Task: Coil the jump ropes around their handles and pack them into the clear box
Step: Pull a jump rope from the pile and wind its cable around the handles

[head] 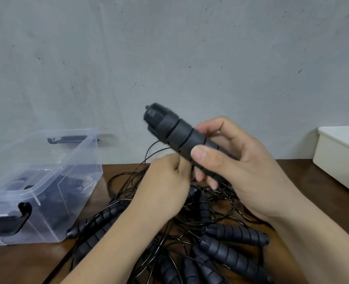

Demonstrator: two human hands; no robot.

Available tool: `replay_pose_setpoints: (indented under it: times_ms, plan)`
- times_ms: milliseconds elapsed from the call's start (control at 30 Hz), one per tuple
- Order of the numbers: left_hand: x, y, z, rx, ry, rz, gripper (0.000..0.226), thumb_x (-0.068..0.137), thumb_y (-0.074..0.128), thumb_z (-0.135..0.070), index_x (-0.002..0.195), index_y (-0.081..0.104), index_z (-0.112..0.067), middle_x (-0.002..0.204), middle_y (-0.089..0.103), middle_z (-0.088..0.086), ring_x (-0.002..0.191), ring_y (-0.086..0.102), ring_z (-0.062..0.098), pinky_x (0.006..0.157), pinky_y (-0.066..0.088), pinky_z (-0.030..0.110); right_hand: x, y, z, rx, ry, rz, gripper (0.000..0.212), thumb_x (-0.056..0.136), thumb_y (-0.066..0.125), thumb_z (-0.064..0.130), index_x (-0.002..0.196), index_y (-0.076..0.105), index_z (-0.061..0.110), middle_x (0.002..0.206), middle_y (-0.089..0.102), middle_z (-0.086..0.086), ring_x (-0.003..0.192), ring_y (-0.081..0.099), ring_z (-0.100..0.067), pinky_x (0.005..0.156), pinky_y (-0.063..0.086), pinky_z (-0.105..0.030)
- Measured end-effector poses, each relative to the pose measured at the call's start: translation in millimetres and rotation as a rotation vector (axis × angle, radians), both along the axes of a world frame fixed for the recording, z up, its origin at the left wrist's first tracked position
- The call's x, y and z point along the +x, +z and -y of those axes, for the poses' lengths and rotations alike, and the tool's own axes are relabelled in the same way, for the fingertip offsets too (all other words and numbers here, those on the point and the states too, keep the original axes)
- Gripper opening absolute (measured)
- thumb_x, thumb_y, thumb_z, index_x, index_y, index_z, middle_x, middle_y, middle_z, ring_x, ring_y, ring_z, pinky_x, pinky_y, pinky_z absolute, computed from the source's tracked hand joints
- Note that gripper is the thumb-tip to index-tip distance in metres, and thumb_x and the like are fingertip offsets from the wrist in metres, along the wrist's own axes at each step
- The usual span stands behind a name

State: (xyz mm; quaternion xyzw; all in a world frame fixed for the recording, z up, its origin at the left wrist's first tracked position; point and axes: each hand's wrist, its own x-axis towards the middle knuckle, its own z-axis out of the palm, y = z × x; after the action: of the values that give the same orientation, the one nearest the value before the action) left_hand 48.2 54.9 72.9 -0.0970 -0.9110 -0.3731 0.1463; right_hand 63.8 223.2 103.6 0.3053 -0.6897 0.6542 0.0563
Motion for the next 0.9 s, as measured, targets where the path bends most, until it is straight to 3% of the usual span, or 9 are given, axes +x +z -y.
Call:
replay_pose_setpoints:
  times_ms: [100,233,300,400,467,567,700,800,900]
  plan:
    - [10,6,-10,0.088,-0.062,-0.077,0.048,0.111,0.034,-0.043,0.071,0.053,-0.025,0.064,0.060,0.000,0.061,0.056,0.012,0.057,0.041,0.027,-6,4,-8,-0.023,-0.151,-0.075,0.034,0.090,0.084,0.045,0.113,0.069,0.025,0.087,0.073,0.001,0.065,0.064,-0.016,0.060,0.052,-0.030]
    - [19,4,-18,-0.020,-0.148,-0.068,0.042,0.108,0.042,-0.048,0.073,0.047,-0.027,0.062,0.060,-0.004,0.061,0.057,0.014,0.053,0.036,0.030,-11,8,-18,0.051,-0.249,-0.114,0.023,0.083,0.080,0.037,0.102,0.071,0.028,0.088,0.074,0.008,0.062,0.063,-0.009,0.058,0.051,-0.021]
    - [21,9,-12,-0.067,-0.190,-0.047,0.042,0.104,0.052,-0.050,0.071,0.046,-0.026,0.061,0.057,-0.011,0.055,0.052,0.010,0.050,0.030,0.024,-14,6,-20,0.103,-0.283,-0.127,0.020,0.082,0.081,0.043,0.099,0.072,0.037,0.094,0.074,0.009,0.067,0.065,-0.023,0.057,0.052,-0.033]
    - [25,25,5,-0.021,-0.299,-0.001,0.042,0.102,0.060,-0.047,0.075,0.055,-0.016,0.061,0.054,0.001,0.052,0.045,0.006,0.054,0.036,0.028,-17,4,-19,0.114,-0.315,-0.149,0.022,0.081,0.082,0.046,0.100,0.073,0.040,0.103,0.075,0.005,0.082,0.067,-0.041,0.068,0.059,-0.052]
    - [27,38,18,0.079,-0.358,0.019,0.037,0.102,0.063,-0.042,0.077,0.063,-0.014,0.058,0.056,-0.003,0.053,0.048,0.005,0.056,0.037,0.024,-16,2,-18,0.136,-0.338,-0.182,0.024,0.082,0.083,0.047,0.103,0.073,0.040,0.103,0.076,0.003,0.084,0.068,-0.035,0.075,0.058,-0.046]
    - [28,48,31,0.133,-0.390,0.011,0.034,0.101,0.065,-0.041,0.076,0.068,-0.018,0.057,0.055,-0.002,0.052,0.046,0.011,0.054,0.036,0.025,-15,1,-17,0.171,-0.374,-0.213,0.028,0.083,0.082,0.050,0.108,0.073,0.042,0.095,0.076,-0.005,0.080,0.067,-0.028,0.071,0.054,-0.038]
    - [31,53,46,0.196,-0.325,-0.121,0.033,0.097,0.070,-0.040,0.075,0.071,-0.015,0.052,0.046,-0.003,0.046,0.036,0.008,0.048,0.028,0.018,-20,2,-24,0.269,-0.433,-0.202,0.030,0.082,0.081,0.054,0.109,0.073,0.042,0.095,0.076,0.005,0.074,0.064,-0.010,0.068,0.051,-0.024]
    - [34,58,53,0.235,-0.275,-0.216,0.033,0.091,0.075,-0.044,0.074,0.072,-0.015,0.052,0.046,-0.003,0.049,0.037,0.006,0.049,0.029,0.021,-25,4,-29,0.410,-0.389,-0.098,0.025,0.083,0.086,0.045,0.105,0.075,0.040,0.083,0.074,0.013,0.062,0.062,-0.002,0.060,0.046,-0.016]
    - [32,58,56,0.268,-0.243,-0.265,0.031,0.088,0.077,-0.044,0.073,0.073,-0.017,0.052,0.047,-0.007,0.052,0.040,0.005,0.051,0.031,0.020,-22,4,-23,0.557,-0.234,-0.025,0.027,0.083,0.088,0.045,0.106,0.075,0.041,0.089,0.075,0.019,0.072,0.068,0.000,0.070,0.049,-0.017]
